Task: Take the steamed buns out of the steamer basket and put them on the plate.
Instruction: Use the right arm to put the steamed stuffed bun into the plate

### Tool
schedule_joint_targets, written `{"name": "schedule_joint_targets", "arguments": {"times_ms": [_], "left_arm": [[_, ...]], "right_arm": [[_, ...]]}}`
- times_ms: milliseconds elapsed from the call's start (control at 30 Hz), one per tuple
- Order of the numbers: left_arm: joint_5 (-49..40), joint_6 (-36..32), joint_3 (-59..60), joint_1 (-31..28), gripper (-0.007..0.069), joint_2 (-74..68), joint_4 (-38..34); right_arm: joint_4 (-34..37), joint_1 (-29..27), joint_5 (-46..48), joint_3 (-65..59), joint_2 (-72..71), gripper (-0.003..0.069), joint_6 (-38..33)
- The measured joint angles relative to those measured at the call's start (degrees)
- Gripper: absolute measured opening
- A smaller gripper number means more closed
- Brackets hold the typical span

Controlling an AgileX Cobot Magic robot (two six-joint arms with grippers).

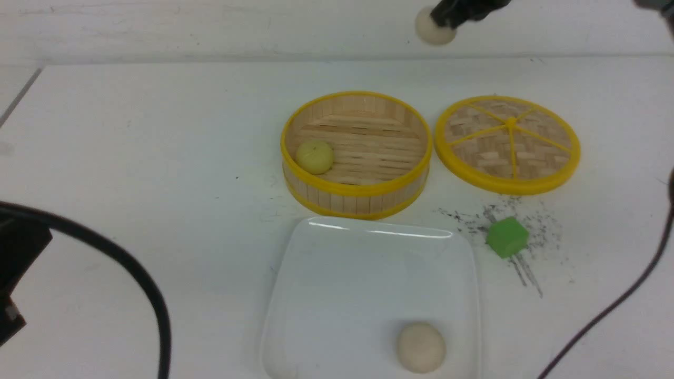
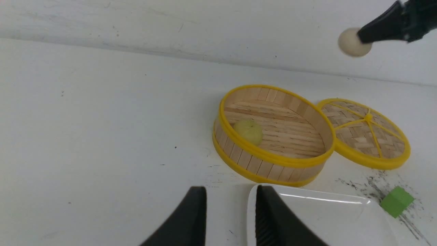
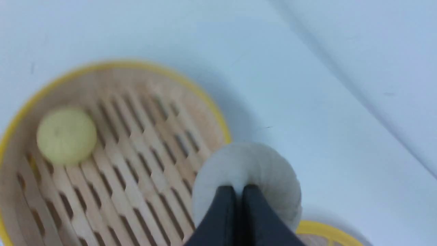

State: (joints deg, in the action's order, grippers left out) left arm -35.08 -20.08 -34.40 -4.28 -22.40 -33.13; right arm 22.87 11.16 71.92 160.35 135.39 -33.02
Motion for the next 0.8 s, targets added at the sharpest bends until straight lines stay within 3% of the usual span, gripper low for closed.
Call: {"name": "schedule_joint_targets", "arguments": {"times_ms": [133,267,567,800], "left_arm": [[0.65,0.0,0.0,0.0,0.0239,0.0,-0.07],[0.91,0.0,0.0,0.0,0.0239,0.0,-0.65],[2.67,0.0,0.0,0.0,0.0239,0.0,-1.36],[2.73,0.0,0.0,0.0,0.0239,0.0,-1.59]], "right_arm": [[0.51,-0.06,0.0,-0.26,-3.09,0.0013,8.54],[0.49,2.05,0.0,-4.68,-5.68,0.0013,12.26],[-6.1,5.25,0.01,-26.79,-16.74,0.0015,15.29],[-3.51,5.25,0.01,-44.76,-24.6,0.0018,14.54]]}}
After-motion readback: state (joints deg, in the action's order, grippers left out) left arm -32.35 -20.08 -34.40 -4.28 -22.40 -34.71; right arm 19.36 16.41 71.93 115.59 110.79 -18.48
